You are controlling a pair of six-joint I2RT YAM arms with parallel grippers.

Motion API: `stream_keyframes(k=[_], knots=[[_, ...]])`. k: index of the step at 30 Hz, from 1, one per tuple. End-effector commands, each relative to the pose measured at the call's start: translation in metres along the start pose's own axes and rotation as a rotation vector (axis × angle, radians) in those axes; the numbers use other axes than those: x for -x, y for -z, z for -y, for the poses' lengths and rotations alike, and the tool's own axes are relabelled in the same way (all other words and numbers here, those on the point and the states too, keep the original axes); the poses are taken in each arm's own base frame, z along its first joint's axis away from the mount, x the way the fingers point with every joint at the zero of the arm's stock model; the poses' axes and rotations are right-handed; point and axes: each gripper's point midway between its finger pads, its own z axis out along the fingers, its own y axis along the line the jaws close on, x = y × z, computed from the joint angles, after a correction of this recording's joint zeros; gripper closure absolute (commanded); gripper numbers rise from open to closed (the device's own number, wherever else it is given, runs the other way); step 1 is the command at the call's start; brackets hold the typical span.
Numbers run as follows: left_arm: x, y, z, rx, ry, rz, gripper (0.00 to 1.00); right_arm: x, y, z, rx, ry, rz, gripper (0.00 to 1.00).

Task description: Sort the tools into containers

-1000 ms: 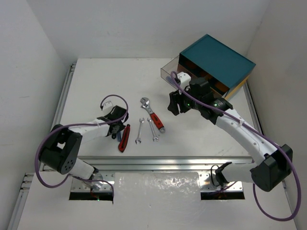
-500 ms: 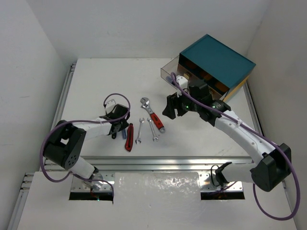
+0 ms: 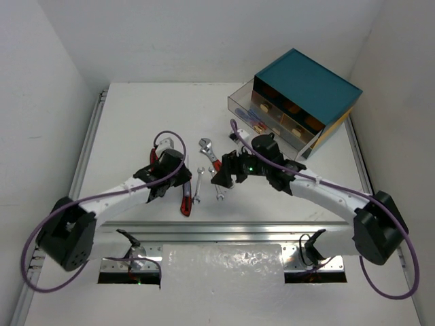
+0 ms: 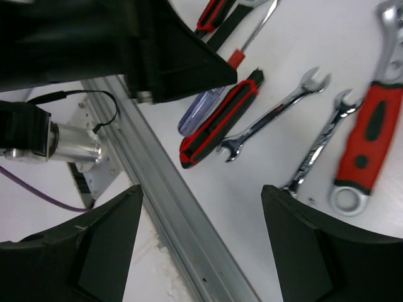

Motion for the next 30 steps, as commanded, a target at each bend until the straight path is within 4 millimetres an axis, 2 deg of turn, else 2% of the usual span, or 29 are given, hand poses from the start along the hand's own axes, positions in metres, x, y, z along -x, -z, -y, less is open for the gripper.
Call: stream_keyframes(k=[1,2,3,5,9,12,17,18,20,21,22,23,24,25,26,27,28,29,30], knots=[[0.027,0.045,0.069,-0.305,0.082,0.098,1.0,0.023,-0.02,-0.017,0.075,-0.083,0.153,0.23],[0.032,0.057,0.086,-0.386,0.131,0.115,1.0,0.021,-0.026,-0.012,0.052,-0.116,0.15,0.21],[0.028,0.063,0.092,-0.427,0.141,0.107,1.0,0.021,-0.028,-0.01,0.042,-0.127,0.157,0.21],[0.035,0.084,0.109,-0.53,0.191,0.125,1.0,0.025,-0.031,-0.015,0.067,-0.152,0.185,0.22],[0.044,0.111,0.121,-0.658,0.256,0.157,1.0,0.036,-0.029,-0.026,0.117,-0.177,0.231,0.22],[0.044,0.123,0.13,-0.741,0.296,0.151,1.0,0.04,-0.029,-0.03,0.137,-0.204,0.258,0.24],[0.038,0.128,0.138,-0.81,0.335,0.133,1.0,0.052,-0.033,-0.05,0.228,-0.23,0.261,0.32],[0.04,0.131,0.14,-0.828,0.34,0.139,1.0,0.052,-0.038,-0.052,0.225,-0.23,0.242,0.36],[0.046,0.139,0.145,-0.861,0.341,0.153,1.0,0.05,-0.04,-0.051,0.221,-0.212,0.235,0.61],[0.049,0.144,0.148,-0.87,0.335,0.161,1.0,0.049,-0.038,-0.051,0.212,-0.197,0.229,0.91],[0.051,0.142,0.145,-0.844,0.319,0.175,0.99,0.049,-0.037,-0.05,0.202,-0.19,0.23,1.0],[0.058,0.148,0.149,-0.852,0.313,0.192,0.91,0.051,-0.034,-0.05,0.195,-0.176,0.238,1.0],[0.061,0.153,0.151,-0.856,0.3,0.204,0.51,0.048,-0.032,-0.049,0.178,-0.172,0.216,1.0],[0.059,0.148,0.146,-0.814,0.266,0.203,0.28,0.056,-0.024,-0.048,0.147,-0.11,0.241,1.0],[0.073,0.154,0.148,-0.791,0.266,0.239,0.01,0.06,-0.019,-0.045,0.115,-0.073,0.243,1.0],[0.078,0.156,0.146,-0.755,0.252,0.254,0.0,0.06,-0.013,-0.04,0.061,-0.047,0.211,1.0],[0.072,0.143,0.129,-0.631,0.197,0.231,0.0,0.07,0.0,-0.036,0.01,0.055,0.23,1.0],[0.093,0.152,0.124,-0.558,0.205,0.292,0.0,0.079,0.009,-0.022,-0.087,0.095,0.249,1.0],[0.099,0.155,0.115,-0.499,0.193,0.309,0.0,0.083,0.022,-0.008,-0.168,0.196,0.209,1.0]])
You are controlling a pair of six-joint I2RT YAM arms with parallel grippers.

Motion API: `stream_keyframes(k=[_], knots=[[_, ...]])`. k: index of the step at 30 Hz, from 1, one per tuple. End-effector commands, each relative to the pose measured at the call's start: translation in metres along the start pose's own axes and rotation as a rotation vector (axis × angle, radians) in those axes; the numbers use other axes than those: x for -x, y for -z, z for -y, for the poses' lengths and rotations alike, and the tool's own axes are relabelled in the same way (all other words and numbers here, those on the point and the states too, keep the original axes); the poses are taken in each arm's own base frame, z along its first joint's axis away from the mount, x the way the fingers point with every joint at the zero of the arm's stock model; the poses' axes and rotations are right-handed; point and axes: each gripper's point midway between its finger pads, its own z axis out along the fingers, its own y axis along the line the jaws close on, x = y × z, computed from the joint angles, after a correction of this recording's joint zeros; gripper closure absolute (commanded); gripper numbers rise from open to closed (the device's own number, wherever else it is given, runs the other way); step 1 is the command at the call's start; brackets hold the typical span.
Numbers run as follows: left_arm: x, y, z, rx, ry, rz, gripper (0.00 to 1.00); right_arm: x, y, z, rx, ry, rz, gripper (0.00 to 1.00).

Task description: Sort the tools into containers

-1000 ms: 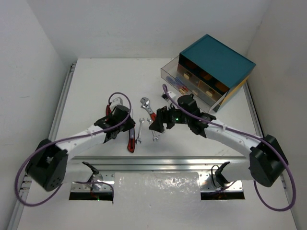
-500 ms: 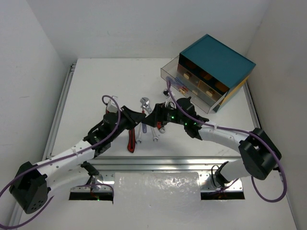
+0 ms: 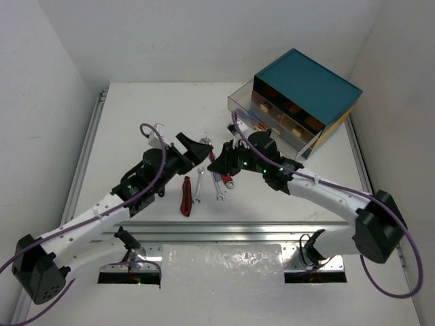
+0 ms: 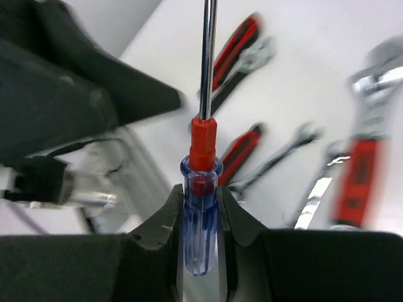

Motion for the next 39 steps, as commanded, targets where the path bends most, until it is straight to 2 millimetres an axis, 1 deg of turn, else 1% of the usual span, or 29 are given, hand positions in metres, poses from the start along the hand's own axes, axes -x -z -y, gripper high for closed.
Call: stream_keyframes(k=[1,2,3,4,5,6,8,9,10,11,12,13,14,16,17,19,22,23,24,25,27,28,29,30,31,33,34,36,39], knots=[[0.055,0.03,-0.002,0.212,-0.144,0.137,0.0,0.067,0.044,0.015,-0.202,0.356,0.075,1.0],[0.061,0.037,-0.006,0.255,-0.171,0.148,0.0,0.078,0.054,0.035,-0.329,0.431,0.069,1.0],[0.068,0.046,-0.007,0.282,-0.194,0.158,0.0,0.093,0.07,0.049,-0.43,0.572,0.015,1.0],[0.072,0.058,-0.015,0.338,-0.261,0.143,0.0,0.104,0.08,0.064,-0.52,0.634,-0.007,1.0],[0.072,0.064,-0.017,0.35,-0.297,0.128,0.0,0.129,0.09,0.072,-0.594,0.677,0.002,1.0],[0.073,0.069,-0.017,0.352,-0.331,0.116,0.0,0.134,0.108,0.096,-0.66,0.667,-0.064,0.99],[0.067,0.081,-0.033,0.406,-0.41,0.054,0.0,0.153,0.124,0.113,-0.712,0.705,-0.118,0.98],[0.063,0.087,-0.041,0.432,-0.437,0.026,0.0,0.17,0.137,0.131,-0.769,0.725,-0.16,0.97],[0.061,0.09,-0.047,0.448,-0.464,0.007,0.0,0.177,0.142,0.14,-0.796,0.732,-0.183,0.96],[0.06,0.094,-0.052,0.458,-0.476,-0.002,0.0,0.194,0.156,0.145,-0.831,0.727,-0.194,0.96],[0.059,0.096,-0.054,0.458,-0.488,-0.007,0.0,0.191,0.146,0.164,-0.829,0.725,-0.259,0.94],[0.055,0.097,-0.063,0.468,-0.524,-0.022,0.0,0.195,0.147,0.17,-0.843,0.721,-0.275,0.94],[0.057,0.099,-0.063,0.457,-0.527,-0.006,0.0,0.199,0.145,0.182,-0.859,0.717,-0.306,0.86],[0.053,0.099,-0.065,0.437,-0.527,-0.014,0.0,0.206,0.146,0.192,-0.91,0.719,-0.311,0.62],[0.052,0.097,-0.06,0.396,-0.537,-0.011,0.0,0.209,0.142,0.194,-0.911,0.71,-0.308,0.55],[0.048,0.097,-0.056,0.364,-0.53,-0.02,0.0,0.213,0.14,0.185,-0.895,0.68,-0.282,0.43],[0.051,0.103,-0.054,0.348,-0.518,0.001,0.0,0.21,0.127,0.162,-0.821,0.636,-0.216,0.37],[0.052,0.103,-0.052,0.338,-0.514,0.008,0.0,0.207,0.122,0.155,-0.808,0.614,-0.195,0.37],[0.052,0.104,-0.053,0.336,-0.512,0.012,0.0,0.205,0.119,0.142,-0.78,0.614,-0.171,0.41],[0.054,0.106,-0.051,0.329,-0.507,0.023,0.0,0.186,0.098,0.128,-0.705,0.622,-0.184,0.55],[0.055,0.108,-0.05,0.322,-0.501,0.034,0.0,0.162,0.078,0.113,-0.624,0.613,-0.187,0.74],[0.057,0.11,-0.049,0.315,-0.496,0.044,0.0,0.143,0.068,0.111,-0.614,0.62,-0.199,0.91],[0.057,0.11,-0.049,0.313,-0.496,0.045,0.0,0.133,0.062,0.113,-0.613,0.599,-0.207,0.98],[0.057,0.111,-0.049,0.313,-0.494,0.047,0.0,0.124,0.059,0.117,-0.611,0.586,-0.221,1.0],[0.057,0.111,-0.048,0.31,-0.493,0.048,0.0,0.111,0.054,0.128,-0.629,0.572,-0.253,1.0],[0.056,0.111,-0.048,0.308,-0.493,0.046,0.0,0.104,0.052,0.146,-0.687,0.578,-0.286,1.0],[0.056,0.11,-0.049,0.312,-0.494,0.044,0.0,0.102,0.048,0.159,-0.735,0.583,-0.304,1.0],[0.056,0.11,-0.049,0.309,-0.493,0.045,0.0,0.112,0.059,0.184,-0.883,0.627,-0.321,1.0],[0.056,0.11,-0.047,0.303,-0.493,0.046,0.0,0.145,0.081,0.213,-1.087,0.644,-0.28,1.0]])
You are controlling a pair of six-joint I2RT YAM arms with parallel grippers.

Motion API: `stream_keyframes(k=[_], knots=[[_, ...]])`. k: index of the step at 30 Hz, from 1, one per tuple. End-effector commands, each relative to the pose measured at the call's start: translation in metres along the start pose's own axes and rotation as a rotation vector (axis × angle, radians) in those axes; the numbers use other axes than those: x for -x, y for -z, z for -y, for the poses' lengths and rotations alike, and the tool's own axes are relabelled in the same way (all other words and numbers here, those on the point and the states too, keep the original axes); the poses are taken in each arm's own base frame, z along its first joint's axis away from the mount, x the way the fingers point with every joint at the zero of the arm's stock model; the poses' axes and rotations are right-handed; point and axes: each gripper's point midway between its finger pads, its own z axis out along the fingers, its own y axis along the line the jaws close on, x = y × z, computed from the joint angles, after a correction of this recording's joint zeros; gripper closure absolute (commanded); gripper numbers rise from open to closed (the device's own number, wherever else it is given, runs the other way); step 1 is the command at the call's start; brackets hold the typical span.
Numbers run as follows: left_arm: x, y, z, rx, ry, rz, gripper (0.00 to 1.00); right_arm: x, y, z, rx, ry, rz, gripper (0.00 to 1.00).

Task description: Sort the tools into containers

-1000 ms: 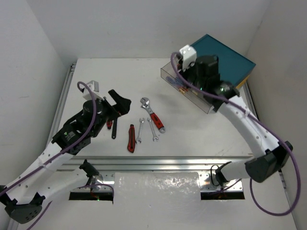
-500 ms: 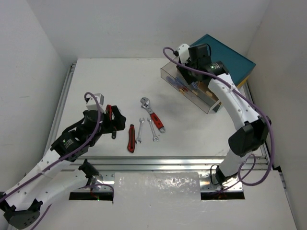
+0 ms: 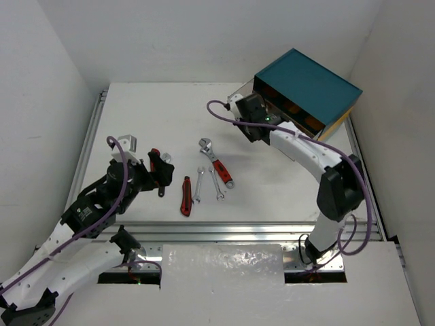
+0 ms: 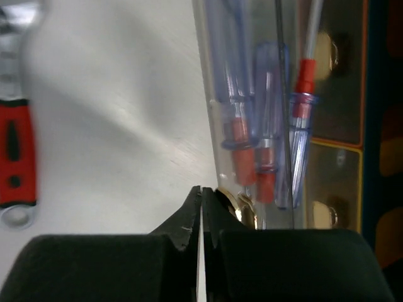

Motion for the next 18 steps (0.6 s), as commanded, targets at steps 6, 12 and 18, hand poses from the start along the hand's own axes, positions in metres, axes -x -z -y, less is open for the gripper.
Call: stream_keyframes(k=[6,12,18], knots=[[0.005,-0.001,0.009,-0.043,-0.005,0.022,0.0,0.0,-0.003,0.129,-0.458,-0.05,-0.054,1.0],[0.002,-0.005,0.009,-0.031,-0.011,0.006,0.0,-0.011,-0.017,0.167,-0.546,-0.02,-0.062,1.0],[-0.002,-0.013,0.004,0.025,0.004,-0.017,0.0,-0.006,-0.03,0.173,-0.558,-0.037,-0.073,1.0]])
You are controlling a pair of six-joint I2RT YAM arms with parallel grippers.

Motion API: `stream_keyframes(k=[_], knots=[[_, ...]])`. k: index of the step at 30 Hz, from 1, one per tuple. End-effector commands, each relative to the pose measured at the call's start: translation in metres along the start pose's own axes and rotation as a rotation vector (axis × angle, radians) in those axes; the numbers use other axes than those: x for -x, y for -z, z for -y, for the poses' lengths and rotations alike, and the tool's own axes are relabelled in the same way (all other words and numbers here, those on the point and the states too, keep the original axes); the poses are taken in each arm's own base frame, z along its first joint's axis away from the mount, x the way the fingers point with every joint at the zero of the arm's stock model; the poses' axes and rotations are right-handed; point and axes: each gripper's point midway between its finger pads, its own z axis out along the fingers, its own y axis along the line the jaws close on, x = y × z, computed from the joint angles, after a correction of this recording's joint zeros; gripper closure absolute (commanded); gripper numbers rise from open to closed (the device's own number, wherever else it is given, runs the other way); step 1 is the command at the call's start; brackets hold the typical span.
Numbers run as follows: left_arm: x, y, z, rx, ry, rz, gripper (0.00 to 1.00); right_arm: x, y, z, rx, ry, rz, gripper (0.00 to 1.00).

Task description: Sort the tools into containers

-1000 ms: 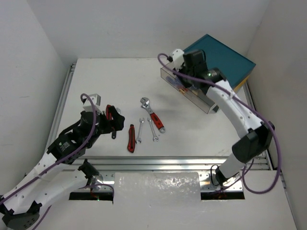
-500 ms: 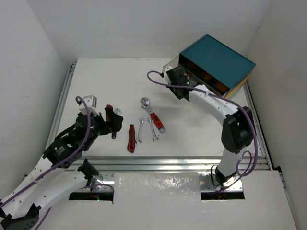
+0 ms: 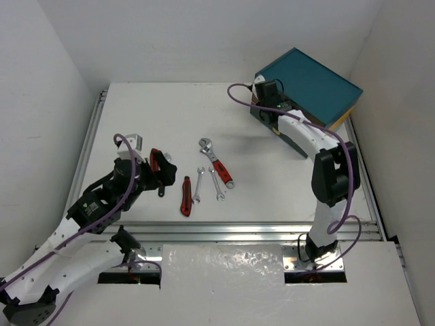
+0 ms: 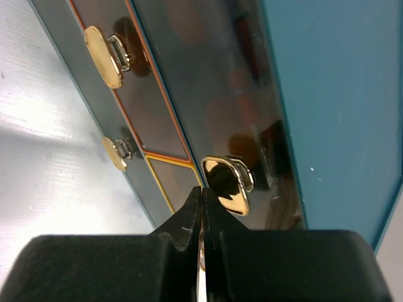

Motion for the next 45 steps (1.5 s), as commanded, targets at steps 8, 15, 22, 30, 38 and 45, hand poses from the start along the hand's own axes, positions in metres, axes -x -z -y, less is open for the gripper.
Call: stream_keyframes(k=[8,15,22,30,38,45], knots=[[-0.003,-0.052,0.084,-0.274,0.242,-0.008,0.0,0.021,0.111,-0.023,0.406,-0.421,0.187,0.47],[0.028,-0.151,0.185,-0.545,0.448,-0.025,0.01,-0.028,0.224,0.004,0.507,-0.738,0.425,0.01],[0.053,-0.273,0.265,-0.697,0.644,-0.009,0.05,-0.05,0.303,-0.009,0.772,-0.837,0.567,0.01],[0.036,-0.378,0.291,-0.711,0.748,0.016,0.07,-0.071,0.333,-0.018,0.866,-0.801,0.596,0.01],[0.021,-0.437,0.289,-0.688,0.777,0.05,0.21,-0.091,0.369,-0.042,1.063,-0.825,0.641,0.01],[0.027,-0.446,0.279,-0.701,0.794,0.082,0.57,-0.095,0.386,-0.045,1.132,-0.79,0.677,0.01]])
